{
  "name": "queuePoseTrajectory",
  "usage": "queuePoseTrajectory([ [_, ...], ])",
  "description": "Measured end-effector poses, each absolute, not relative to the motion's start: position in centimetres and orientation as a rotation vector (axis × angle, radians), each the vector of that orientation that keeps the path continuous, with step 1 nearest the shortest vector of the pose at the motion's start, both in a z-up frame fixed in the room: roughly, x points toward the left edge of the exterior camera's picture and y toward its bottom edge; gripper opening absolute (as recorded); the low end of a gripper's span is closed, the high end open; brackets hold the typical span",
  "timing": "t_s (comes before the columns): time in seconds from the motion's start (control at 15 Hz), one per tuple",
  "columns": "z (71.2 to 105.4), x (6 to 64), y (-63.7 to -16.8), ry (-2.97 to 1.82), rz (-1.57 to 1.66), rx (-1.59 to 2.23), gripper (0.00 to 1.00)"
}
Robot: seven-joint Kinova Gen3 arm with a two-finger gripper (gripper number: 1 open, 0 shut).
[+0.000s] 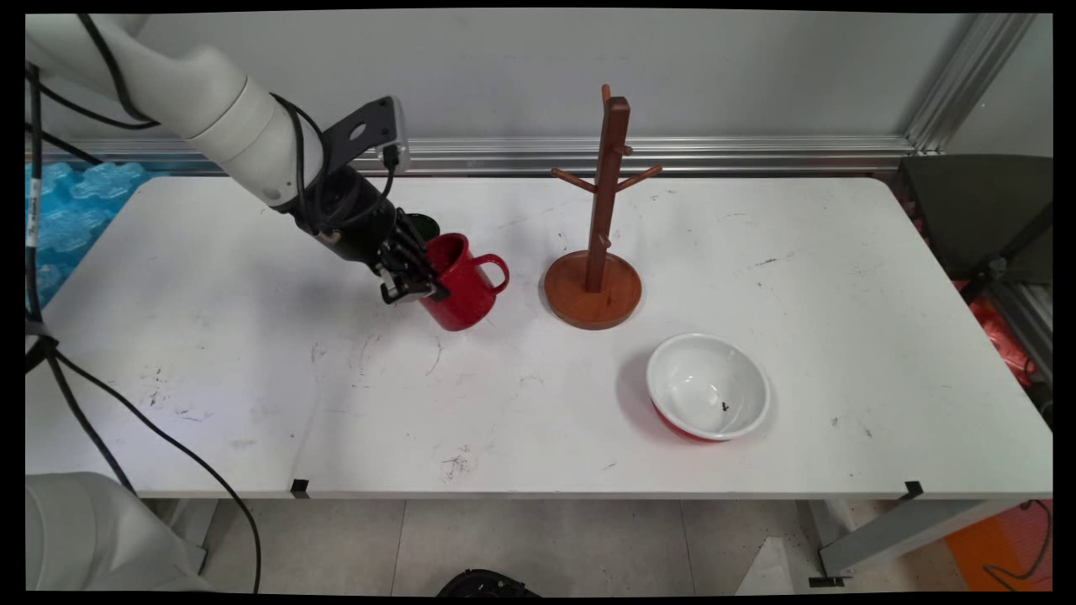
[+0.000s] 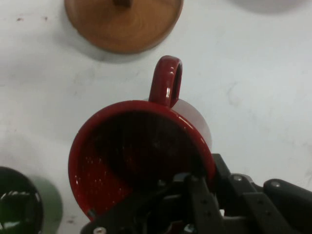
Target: Place the picked object on the table
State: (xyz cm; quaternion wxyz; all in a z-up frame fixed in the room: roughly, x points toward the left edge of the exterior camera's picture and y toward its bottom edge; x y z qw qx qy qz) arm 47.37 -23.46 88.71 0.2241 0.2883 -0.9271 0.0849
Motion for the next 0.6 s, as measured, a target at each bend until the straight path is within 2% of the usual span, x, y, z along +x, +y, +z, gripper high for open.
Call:
queuePoseTrajectory([
  [0.6,86.8,47.6,-24.1,-2.680,0.270,0.756,0.00],
])
